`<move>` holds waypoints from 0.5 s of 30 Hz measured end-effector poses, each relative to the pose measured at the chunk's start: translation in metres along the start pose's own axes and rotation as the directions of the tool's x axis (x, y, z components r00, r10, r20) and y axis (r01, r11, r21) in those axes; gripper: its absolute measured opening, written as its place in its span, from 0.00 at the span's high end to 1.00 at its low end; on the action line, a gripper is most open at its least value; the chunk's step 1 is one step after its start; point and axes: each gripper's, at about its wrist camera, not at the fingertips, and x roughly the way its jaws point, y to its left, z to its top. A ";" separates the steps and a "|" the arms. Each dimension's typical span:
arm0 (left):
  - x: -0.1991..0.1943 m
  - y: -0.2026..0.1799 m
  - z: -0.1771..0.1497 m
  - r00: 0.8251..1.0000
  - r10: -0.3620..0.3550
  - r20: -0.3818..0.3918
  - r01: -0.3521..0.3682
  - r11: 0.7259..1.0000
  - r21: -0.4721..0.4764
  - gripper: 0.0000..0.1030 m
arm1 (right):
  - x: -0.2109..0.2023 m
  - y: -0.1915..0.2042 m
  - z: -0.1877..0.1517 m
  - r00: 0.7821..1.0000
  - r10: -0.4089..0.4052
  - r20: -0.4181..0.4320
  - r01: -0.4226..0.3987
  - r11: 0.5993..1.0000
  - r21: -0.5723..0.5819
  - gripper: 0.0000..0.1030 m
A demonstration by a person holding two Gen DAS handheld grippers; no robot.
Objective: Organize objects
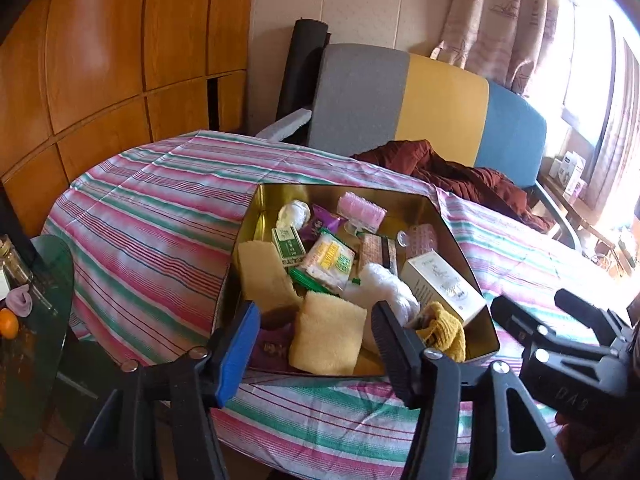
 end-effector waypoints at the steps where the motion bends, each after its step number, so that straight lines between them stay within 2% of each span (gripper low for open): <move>1: 0.000 0.001 0.001 1.000 0.003 0.005 -0.003 1.000 -0.002 0.44 | 0.001 0.001 -0.001 1.000 0.000 -0.004 0.000 1.000 -0.005 0.00; 6: 0.000 -0.001 0.003 0.999 0.027 0.018 -0.027 0.999 0.020 0.44 | 0.007 0.000 -0.004 1.000 0.004 -0.027 -0.004 1.000 0.002 0.00; 15: 0.008 -0.002 0.002 1.000 0.023 0.000 -0.023 0.999 0.032 0.44 | 0.013 0.000 -0.005 0.999 0.003 -0.039 -0.003 1.000 0.000 0.00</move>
